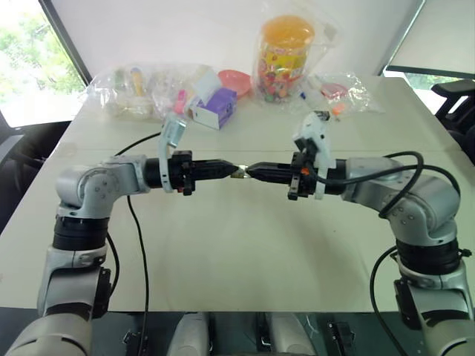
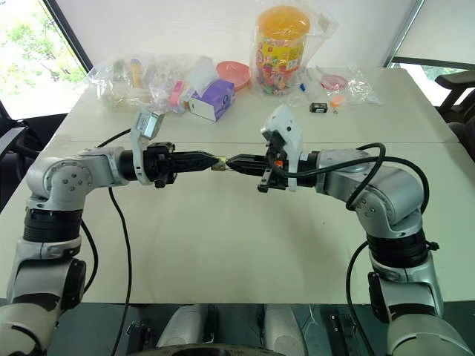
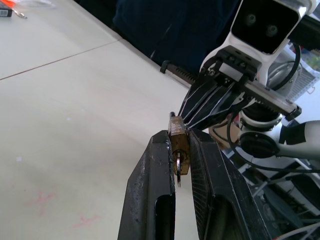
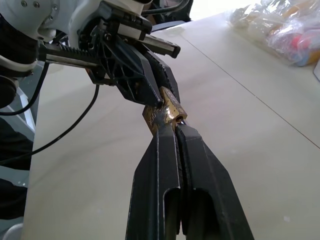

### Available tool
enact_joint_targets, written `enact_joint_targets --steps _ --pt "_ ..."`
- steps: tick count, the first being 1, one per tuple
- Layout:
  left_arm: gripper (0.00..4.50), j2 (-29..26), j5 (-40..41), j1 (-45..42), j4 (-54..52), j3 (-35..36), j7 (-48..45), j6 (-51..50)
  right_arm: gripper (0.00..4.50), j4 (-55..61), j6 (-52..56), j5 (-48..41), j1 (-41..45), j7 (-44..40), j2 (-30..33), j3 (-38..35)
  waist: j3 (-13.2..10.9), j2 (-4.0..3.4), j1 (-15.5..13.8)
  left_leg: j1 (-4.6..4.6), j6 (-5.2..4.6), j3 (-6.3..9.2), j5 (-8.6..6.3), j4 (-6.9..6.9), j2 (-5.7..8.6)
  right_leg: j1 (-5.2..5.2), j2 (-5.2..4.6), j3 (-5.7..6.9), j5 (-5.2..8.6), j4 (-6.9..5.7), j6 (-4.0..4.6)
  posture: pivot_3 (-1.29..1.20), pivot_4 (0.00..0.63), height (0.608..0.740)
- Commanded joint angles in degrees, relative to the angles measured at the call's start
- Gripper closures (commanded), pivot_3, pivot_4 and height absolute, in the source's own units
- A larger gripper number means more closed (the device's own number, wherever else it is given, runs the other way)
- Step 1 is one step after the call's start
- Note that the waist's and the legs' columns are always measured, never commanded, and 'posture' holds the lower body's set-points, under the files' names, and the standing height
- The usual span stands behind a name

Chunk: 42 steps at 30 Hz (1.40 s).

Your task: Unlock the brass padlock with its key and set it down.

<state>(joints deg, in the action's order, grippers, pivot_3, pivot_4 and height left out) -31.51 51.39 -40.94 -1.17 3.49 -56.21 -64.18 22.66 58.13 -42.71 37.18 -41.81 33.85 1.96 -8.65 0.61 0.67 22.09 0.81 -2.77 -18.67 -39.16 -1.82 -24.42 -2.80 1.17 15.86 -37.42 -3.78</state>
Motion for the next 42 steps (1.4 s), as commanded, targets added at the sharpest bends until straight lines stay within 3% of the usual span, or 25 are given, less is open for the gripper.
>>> enact_joint_targets --steps 1,18,25,42 --pt "4.5 0.0 2.0 -1.5 -2.3 1.5 -0.1 -0.2 4.48 -1.8 -3.3 2.8 -0.4 -0.6 0.7 0.6 0.0 0.0 0.0 0.0 0.0 0.0 0.0 0.0 0.0 0.0 0.0 0.0 0.0 0.0 0.0 0.0 0.15 0.74" --pt "4.5 0.4 3.0 -1.4 -2.5 1.8 1.6 -0.1 4.48 -0.9 -5.5 5.1 -3.8 -3.6 3.0 0.6 0.0 0.0 0.0 0.04 0.01 0.01 0.01 -0.01 0.0 -0.03 0.02 0.0 0.0 0.0 0.0 0.0 0.15 0.74" --pt "4.5 0.8 3.5 -1.5 -2.3 2.0 1.7 -0.6 4.48 -3.1 -11.7 12.2 -5.0 -4.4 6.1 2.9 0.0 0.0 0.0 0.04 0.01 0.0 0.01 -0.01 0.01 -0.03 0.02 0.0 0.0 0.01 0.0 0.0 0.15 0.74" --pt "4.5 0.8 4.2 -0.9 -2.9 1.8 2.6 -0.5 4.48 -1.1 -10.4 10.0 -1.2 -2.6 1.2 1.8 0.0 0.0 -0.1 0.06 0.03 0.01 0.02 -0.03 0.01 -0.04 0.02 0.0 0.0 0.0 0.0 0.0 0.15 0.74"
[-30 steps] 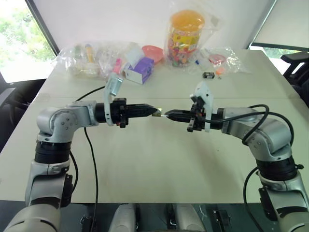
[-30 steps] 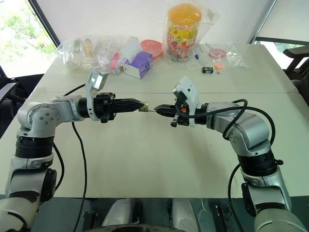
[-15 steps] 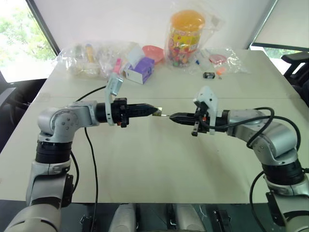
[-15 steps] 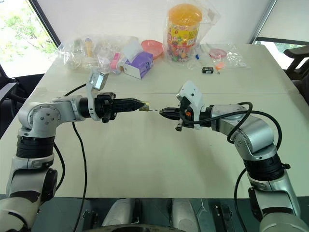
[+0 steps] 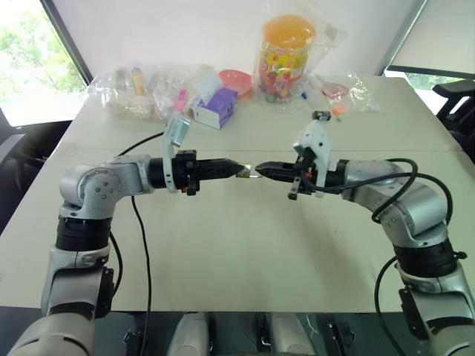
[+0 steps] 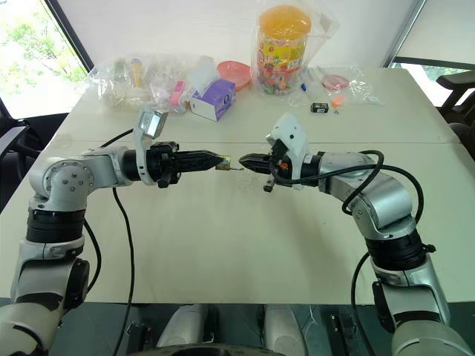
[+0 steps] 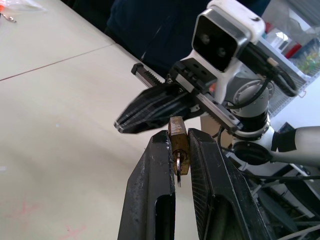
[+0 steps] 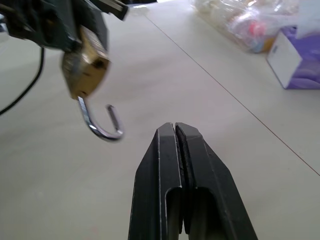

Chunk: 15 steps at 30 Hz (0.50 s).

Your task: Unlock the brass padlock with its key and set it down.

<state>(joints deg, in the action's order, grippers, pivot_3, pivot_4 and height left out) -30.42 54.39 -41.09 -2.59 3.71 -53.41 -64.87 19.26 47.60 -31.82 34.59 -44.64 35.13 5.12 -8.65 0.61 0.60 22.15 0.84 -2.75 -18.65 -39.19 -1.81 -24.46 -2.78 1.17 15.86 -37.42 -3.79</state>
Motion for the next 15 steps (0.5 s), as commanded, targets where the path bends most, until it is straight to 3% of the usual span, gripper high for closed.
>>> enact_joint_targets --steps 1,15 --pt "4.5 -0.3 1.2 -0.8 -1.4 1.6 -0.2 0.2 4.48 2.5 0.3 -1.0 1.2 0.3 -0.1 -1.3 0.0 0.0 0.0 0.0 0.0 0.0 0.0 0.0 0.0 0.0 0.0 0.0 0.0 0.0 0.0 0.0 0.15 0.74" --pt "4.5 -0.4 -0.5 -1.3 0.5 1.2 -0.3 1.9 4.48 7.3 3.8 -4.7 -1.4 0.1 0.4 -2.0 0.0 0.0 0.0 0.0 0.0 0.01 0.0 0.0 0.0 0.0 0.02 0.0 0.0 0.0 0.0 0.0 0.15 0.74"
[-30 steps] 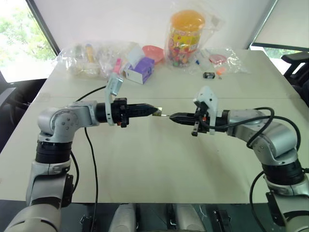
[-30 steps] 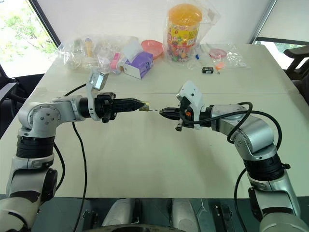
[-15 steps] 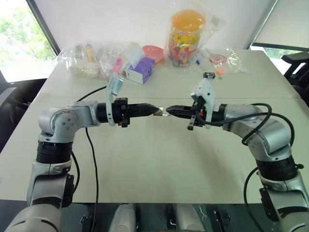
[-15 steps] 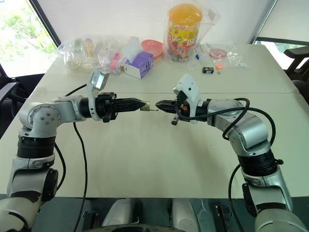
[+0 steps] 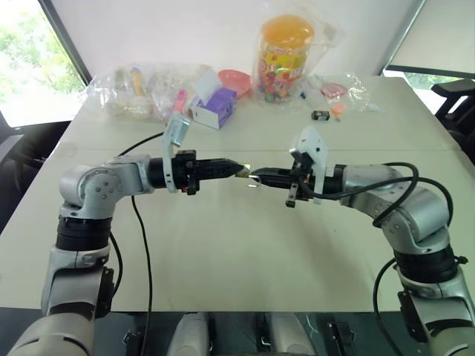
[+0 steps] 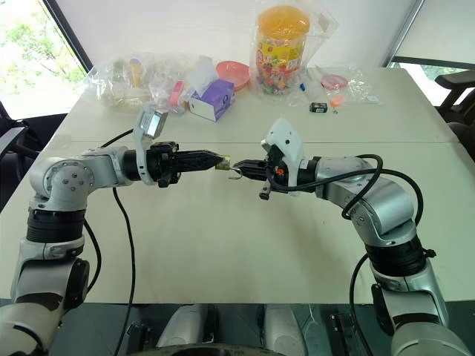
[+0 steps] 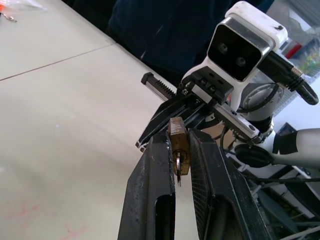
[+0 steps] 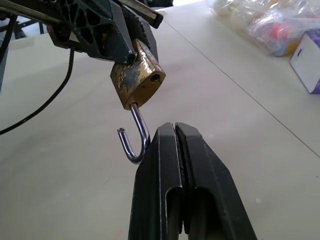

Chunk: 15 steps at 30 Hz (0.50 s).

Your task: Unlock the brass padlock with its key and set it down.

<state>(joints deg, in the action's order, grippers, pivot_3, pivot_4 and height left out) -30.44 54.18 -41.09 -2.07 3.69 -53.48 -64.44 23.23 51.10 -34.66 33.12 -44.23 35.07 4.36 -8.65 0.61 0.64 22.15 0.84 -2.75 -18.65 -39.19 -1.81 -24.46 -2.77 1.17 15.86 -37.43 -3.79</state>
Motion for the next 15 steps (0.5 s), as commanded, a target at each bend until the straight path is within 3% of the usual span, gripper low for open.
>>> enact_joint_targets --steps 1,4,11,15 --pt "4.5 -0.4 -0.4 -1.3 0.0 1.2 -0.3 1.6 4.48 3.4 0.4 -1.8 0.0 -0.1 0.5 -1.3 0.0 0.0 0.0 0.0 0.0 0.0 0.0 0.0 0.0 0.0 0.0 0.0 0.0 0.0 0.0 0.0 0.15 0.74" --pt "4.5 -0.5 -0.6 -1.1 0.0 0.9 -0.6 1.7 4.48 3.7 0.3 -1.0 -1.1 -0.3 1.6 -1.3 0.0 0.0 0.0 0.0 0.0 0.0 0.0 0.0 0.0 0.0 0.0 0.0 0.0 0.0 0.0 0.0 0.15 0.74" --pt "4.5 1.4 -5.8 2.3 0.9 -3.5 -1.9 7.0 4.48 4.3 -8.6 8.9 -15.8 -3.7 13.0 0.7 0.0 0.01 -0.8 0.08 -0.02 0.03 -0.01 0.0 0.09 0.01 -0.01 -0.01 0.0 0.12 0.0 0.0 0.15 0.74" --pt "4.5 8.9 -13.0 3.7 8.9 -8.0 0.0 15.5 4.48 8.6 -7.3 6.5 -25.0 -1.8 14.0 -6.7 0.0 0.03 -1.5 0.06 -0.02 0.04 0.0 -0.02 0.08 0.02 0.02 -0.02 0.0 0.08 0.0 0.0 0.15 0.74"
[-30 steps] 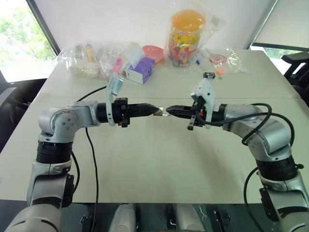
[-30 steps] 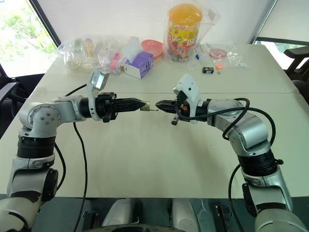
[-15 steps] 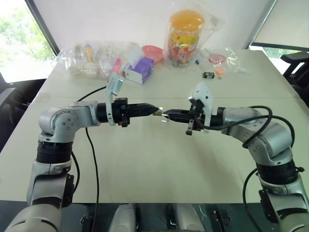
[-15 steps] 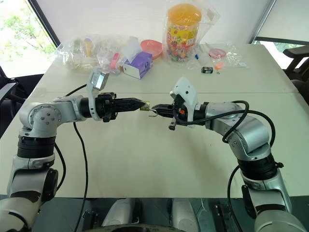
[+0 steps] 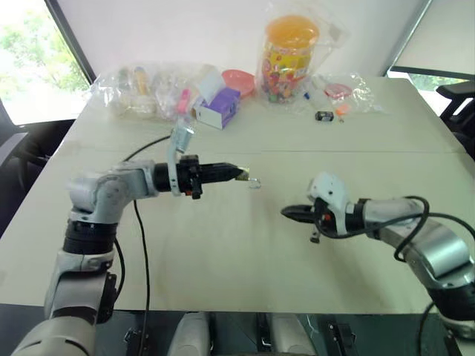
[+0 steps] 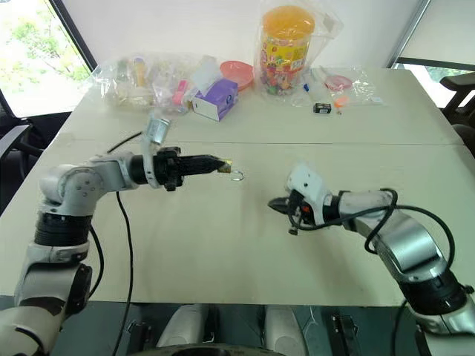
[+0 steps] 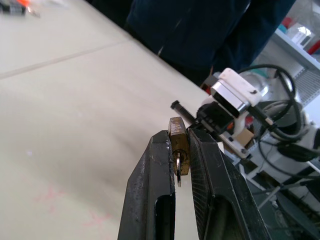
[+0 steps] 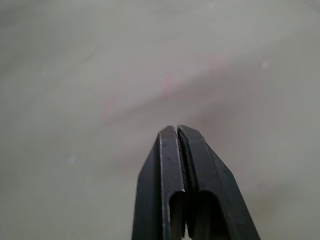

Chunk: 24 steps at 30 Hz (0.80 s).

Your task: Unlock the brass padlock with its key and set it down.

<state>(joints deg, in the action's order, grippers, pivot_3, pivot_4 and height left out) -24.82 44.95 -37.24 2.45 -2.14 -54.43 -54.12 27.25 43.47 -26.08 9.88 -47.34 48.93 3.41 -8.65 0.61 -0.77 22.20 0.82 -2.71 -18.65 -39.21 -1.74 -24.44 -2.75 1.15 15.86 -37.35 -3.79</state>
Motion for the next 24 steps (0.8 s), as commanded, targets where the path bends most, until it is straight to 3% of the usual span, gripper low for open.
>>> enact_joint_targets --steps 1,9,18,24 --pt "4.5 4.8 -4.9 -0.4 6.4 -2.5 1.0 6.4 4.48 5.4 1.0 -2.9 -2.7 1.9 -0.2 -7.3 0.0 0.05 -0.1 0.0 0.0 0.0 0.0 -0.06 -0.01 0.01 0.03 0.0 0.0 -0.01 0.0 0.0 0.15 0.74" --pt "4.5 16.5 -12.9 -6.3 26.3 -4.2 2.0 14.4 4.48 10.8 6.2 -7.3 -3.6 7.1 -1.0 -15.6 0.0 0.08 0.1 0.0 -0.04 0.03 -0.01 -0.09 0.11 0.01 0.14 -0.01 -0.01 -0.05 -0.01 0.0 0.15 0.74" --pt "4.5 21.4 -23.9 -10.2 44.2 -3.9 5.6 29.7 4.48 14.1 9.0 -9.8 -3.0 11.0 -1.5 -17.0 -0.1 0.1 0.0 0.0 -0.07 0.03 -0.03 -0.07 0.12 0.01 0.12 -0.01 -0.01 -0.02 -0.01 0.0 0.15 0.74" --pt "1.77 18.7 -26.4 -8.8 44.5 -4.0 2.6 30.5 4.5 13.9 9.2 -10.3 -2.4 12.0 -1.5 -16.5 0.0 0.11 0.2 -0.07 -0.07 0.01 -0.03 -0.08 0.1 0.05 0.12 -0.01 -0.01 -0.07 -0.02 0.0 0.15 0.74"
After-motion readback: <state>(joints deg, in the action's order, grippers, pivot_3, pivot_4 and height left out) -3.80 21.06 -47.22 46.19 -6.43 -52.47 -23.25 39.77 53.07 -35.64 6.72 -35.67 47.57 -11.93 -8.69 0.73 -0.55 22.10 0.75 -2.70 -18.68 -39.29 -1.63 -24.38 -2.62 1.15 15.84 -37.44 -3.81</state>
